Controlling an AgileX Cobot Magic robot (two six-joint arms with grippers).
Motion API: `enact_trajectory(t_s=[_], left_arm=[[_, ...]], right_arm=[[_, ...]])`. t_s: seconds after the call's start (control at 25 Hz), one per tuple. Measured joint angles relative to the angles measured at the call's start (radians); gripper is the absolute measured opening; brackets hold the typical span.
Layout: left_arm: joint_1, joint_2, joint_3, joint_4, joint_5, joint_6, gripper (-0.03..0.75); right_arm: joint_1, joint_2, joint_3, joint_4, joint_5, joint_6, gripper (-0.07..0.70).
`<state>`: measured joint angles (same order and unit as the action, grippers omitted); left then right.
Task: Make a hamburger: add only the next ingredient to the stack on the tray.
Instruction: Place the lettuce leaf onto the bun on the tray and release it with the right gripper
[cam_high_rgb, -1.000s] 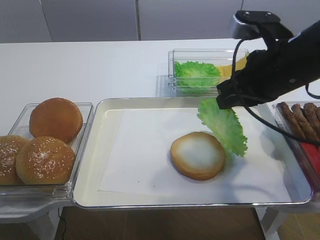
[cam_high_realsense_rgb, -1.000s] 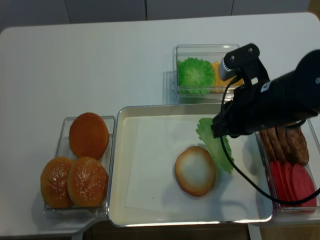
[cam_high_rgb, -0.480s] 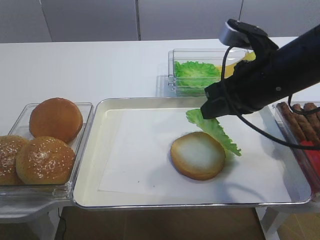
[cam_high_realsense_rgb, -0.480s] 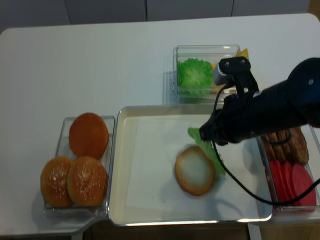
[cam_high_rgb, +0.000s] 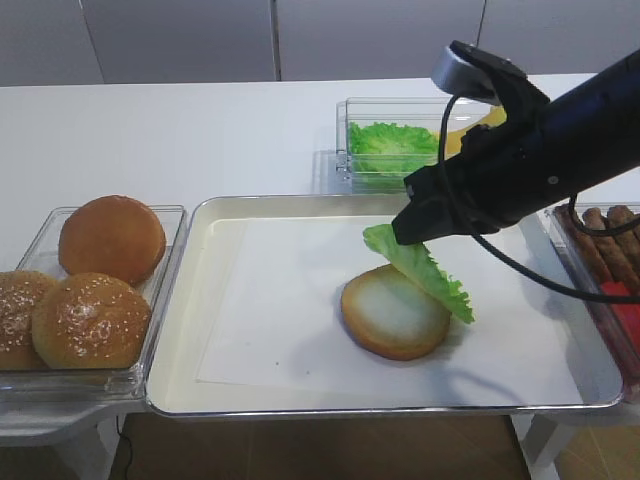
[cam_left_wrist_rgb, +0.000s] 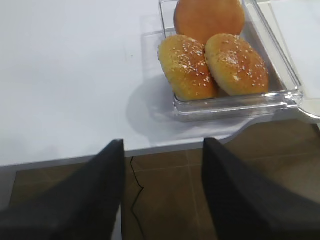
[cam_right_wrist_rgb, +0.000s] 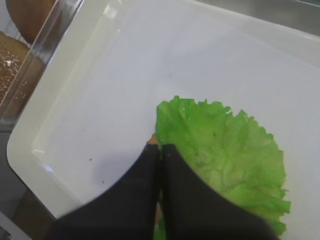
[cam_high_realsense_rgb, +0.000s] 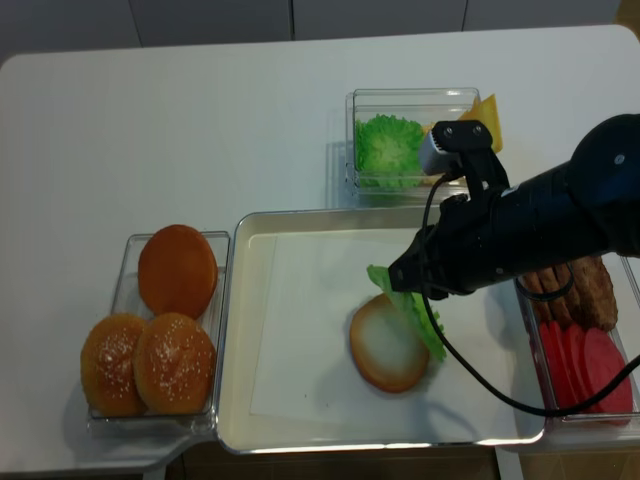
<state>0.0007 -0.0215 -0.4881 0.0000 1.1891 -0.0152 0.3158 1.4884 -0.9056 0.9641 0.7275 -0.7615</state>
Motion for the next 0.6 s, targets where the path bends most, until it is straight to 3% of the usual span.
enact_trajectory(t_s=[0.16, 0.28, 0.52, 0.6], left_arm=[[0.0, 0.0, 0.0, 0.0, 0.0, 0.0, 0.372], [0.0, 0.0, 0.0, 0.0, 0.0, 0.0, 0.372], [0.0, 0.0, 0.0, 0.0, 0.0, 0.0, 0.372], [0.0, 0.0, 0.0, 0.0, 0.0, 0.0, 0.372]], right_arm=[[0.0, 0.002, 0.0, 0.001, 0.009, 0.0, 0.006], [0.0, 0.002, 0.0, 0.001, 0.011, 0.0, 0.06], [0.0, 0.002, 0.0, 0.003, 0.018, 0.0, 0.412], [0.0, 0.002, 0.0, 0.003, 0.018, 0.002, 0.486]])
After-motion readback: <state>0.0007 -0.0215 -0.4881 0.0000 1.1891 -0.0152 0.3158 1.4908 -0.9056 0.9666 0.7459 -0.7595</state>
